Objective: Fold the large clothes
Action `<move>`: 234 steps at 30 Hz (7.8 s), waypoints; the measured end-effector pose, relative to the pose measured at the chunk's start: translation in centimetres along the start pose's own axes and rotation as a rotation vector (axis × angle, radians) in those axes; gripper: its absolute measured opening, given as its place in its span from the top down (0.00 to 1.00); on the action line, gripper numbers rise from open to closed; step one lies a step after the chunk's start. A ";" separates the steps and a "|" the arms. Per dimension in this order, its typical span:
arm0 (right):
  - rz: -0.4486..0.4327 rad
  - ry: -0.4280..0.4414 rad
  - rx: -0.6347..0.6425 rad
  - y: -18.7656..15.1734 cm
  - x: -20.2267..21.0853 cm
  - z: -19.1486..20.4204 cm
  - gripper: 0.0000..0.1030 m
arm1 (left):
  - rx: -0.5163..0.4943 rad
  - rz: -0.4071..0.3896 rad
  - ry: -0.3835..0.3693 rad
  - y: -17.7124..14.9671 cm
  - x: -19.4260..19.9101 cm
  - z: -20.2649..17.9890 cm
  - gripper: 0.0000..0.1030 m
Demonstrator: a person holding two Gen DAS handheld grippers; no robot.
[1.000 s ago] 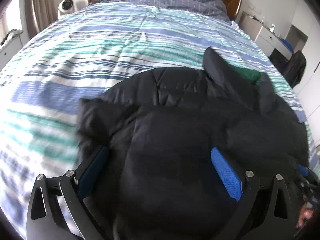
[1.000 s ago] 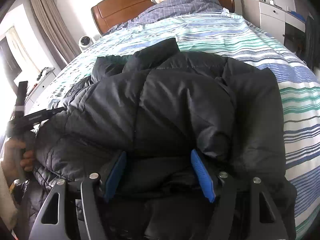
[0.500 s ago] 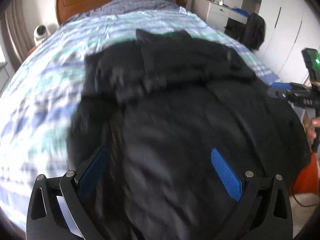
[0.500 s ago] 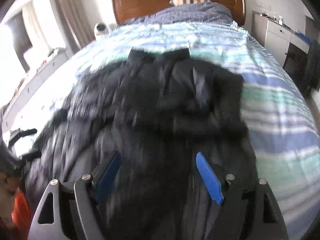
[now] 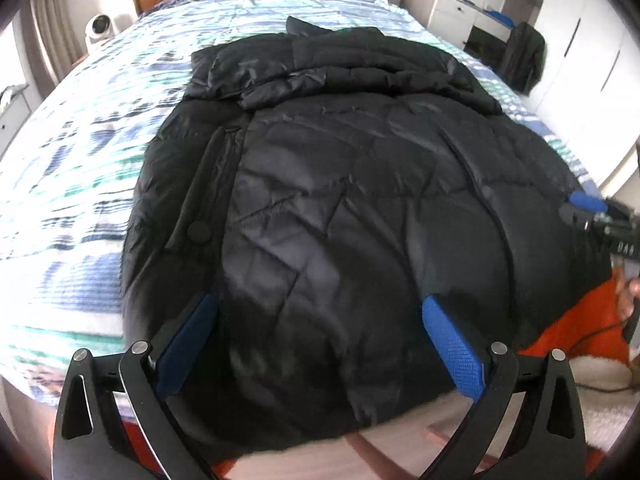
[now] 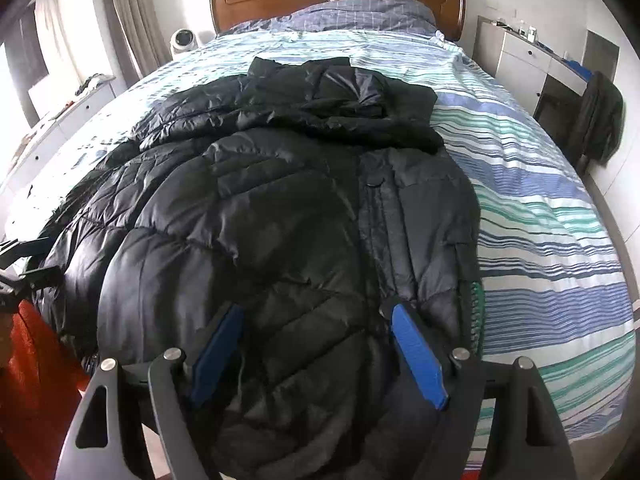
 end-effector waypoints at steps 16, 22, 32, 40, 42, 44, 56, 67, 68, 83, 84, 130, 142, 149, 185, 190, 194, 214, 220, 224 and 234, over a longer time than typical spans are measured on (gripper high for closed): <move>0.046 0.097 -0.223 -4.9 3.4 -9.0 0.22 | 0.323 -0.029 -0.018 -3.4 2.8 11.6 0.01; 0.106 0.257 -0.246 -6.5 1.3 -7.9 0.22 | 0.346 0.040 -0.278 -3.6 -0.6 9.5 0.01; 0.172 0.385 -0.248 -6.8 -1.5 -4.9 0.23 | 0.253 0.100 -0.222 -4.4 -1.3 7.0 0.26; 0.162 0.394 -0.257 -5.7 0.0 -4.7 0.71 | 0.232 0.127 -0.195 -3.8 0.2 5.9 0.82; 0.142 0.382 -0.235 -5.2 0.8 -4.2 0.74 | 0.225 0.110 -0.183 -3.4 1.2 5.7 0.83; 0.122 0.391 -0.228 -4.6 1.7 -4.1 0.77 | 0.231 0.086 -0.195 -3.0 2.5 5.7 0.84; 0.078 0.429 -0.157 -3.1 6.3 -3.9 0.81 | 0.202 0.042 -0.232 -4.0 6.3 5.4 0.84; 0.122 0.527 -0.153 -4.3 8.6 -4.1 0.82 | 0.195 0.087 -0.228 -6.7 8.8 5.9 0.84; 0.118 0.542 -0.155 -4.1 9.0 -4.2 0.82 | 0.188 0.084 -0.226 -7.3 9.5 5.9 0.84; -0.109 0.756 -0.125 7.6 17.1 -7.6 0.83 | 0.322 -0.182 -0.439 -1.1 21.6 9.3 0.84; -0.127 0.758 -0.134 9.6 16.0 -8.3 0.83 | 0.321 -0.189 -0.449 0.4 20.9 9.7 0.84; -0.196 -0.028 0.024 30.0 -3.7 -8.5 0.85 | 0.179 -0.223 0.147 21.1 1.0 14.0 0.87; -0.050 0.115 -0.193 25.3 -17.6 -11.7 0.79 | 0.272 -0.161 0.161 19.7 -10.2 17.1 0.78; -0.081 0.159 -0.225 24.8 -18.3 -11.6 0.78 | 0.283 -0.171 0.132 19.4 -10.9 16.7 0.76; -0.106 0.222 -0.274 24.6 -18.9 -12.2 0.77 | 0.354 -0.194 0.017 18.9 -11.5 17.7 0.66; -0.103 0.244 -0.281 24.7 -18.7 -12.5 0.74 | 0.386 -0.180 0.035 18.6 -11.1 18.3 0.47; -0.091 0.239 -0.285 24.8 -17.7 -12.7 0.70 | 0.385 -0.144 0.067 18.2 -9.8 18.3 0.34; -0.123 0.248 -0.138 19.6 -7.3 -9.0 0.23 | 0.075 -0.231 -0.162 19.5 1.8 4.2 0.09; -0.145 0.309 -0.247 17.3 -10.1 -10.2 0.23 | -0.032 -0.083 -0.091 21.6 -5.6 -1.2 0.05; -0.153 0.310 -0.237 17.2 -10.4 -10.1 0.23 | -0.010 -0.065 -0.096 20.8 -9.3 -1.3 0.00; -0.127 0.238 -0.212 15.1 -8.6 -9.8 0.23 | -0.108 -0.069 -0.081 16.7 -6.0 -2.4 0.01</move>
Point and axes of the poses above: each gripper's, at about its wrist camera, not at the fingertips, and x roughly against the way its jaws point, z to its left, y to its top, the point moved 8 cm from there along -x, roughly the way its jaws point, and after that the axes turned 9 degrees about z, right-handed, at the moved point
